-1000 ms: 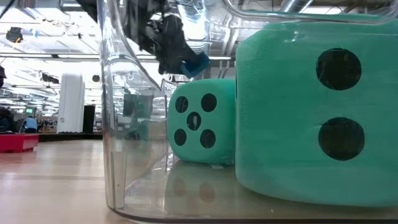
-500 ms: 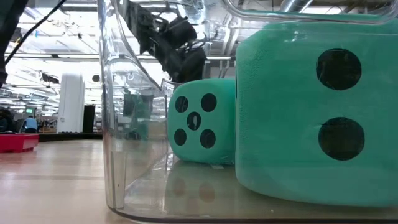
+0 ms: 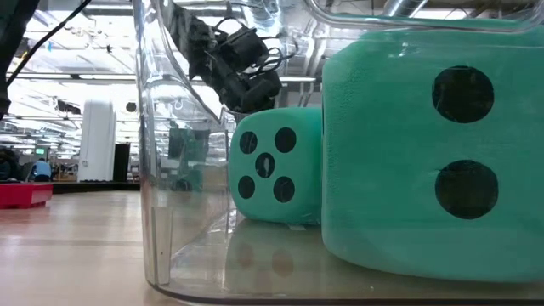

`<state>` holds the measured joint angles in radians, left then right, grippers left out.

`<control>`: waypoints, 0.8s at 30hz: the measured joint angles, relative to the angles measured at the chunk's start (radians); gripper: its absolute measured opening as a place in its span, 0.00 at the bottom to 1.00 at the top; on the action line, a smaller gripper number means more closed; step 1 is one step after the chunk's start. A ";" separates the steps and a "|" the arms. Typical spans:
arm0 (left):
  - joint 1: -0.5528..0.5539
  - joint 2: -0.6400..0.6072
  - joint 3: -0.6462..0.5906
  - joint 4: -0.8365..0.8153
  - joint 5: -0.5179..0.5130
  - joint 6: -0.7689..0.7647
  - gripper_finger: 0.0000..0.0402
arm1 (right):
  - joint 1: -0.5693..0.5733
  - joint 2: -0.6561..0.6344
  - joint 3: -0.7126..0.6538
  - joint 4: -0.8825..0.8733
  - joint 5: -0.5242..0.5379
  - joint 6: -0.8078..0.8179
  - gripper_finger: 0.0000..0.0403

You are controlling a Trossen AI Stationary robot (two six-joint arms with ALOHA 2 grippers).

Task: Pick & Place Toys
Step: Put the blue game piece into the yellow bin

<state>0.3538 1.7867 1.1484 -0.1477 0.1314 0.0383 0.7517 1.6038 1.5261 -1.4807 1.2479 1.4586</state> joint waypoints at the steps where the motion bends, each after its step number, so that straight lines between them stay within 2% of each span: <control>1: 0.000 0.000 0.000 0.000 0.000 0.000 0.66 | -0.005 0.003 0.000 0.000 -0.002 0.000 0.99; 24: 0.007 0.004 0.000 0.054 -0.016 0.010 0.66 | -0.019 0.005 0.000 -0.005 -0.021 -0.001 0.99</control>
<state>0.3607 1.7905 1.1484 -0.0932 0.1158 0.0479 0.7326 1.6093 1.5257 -1.4860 1.2266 1.4581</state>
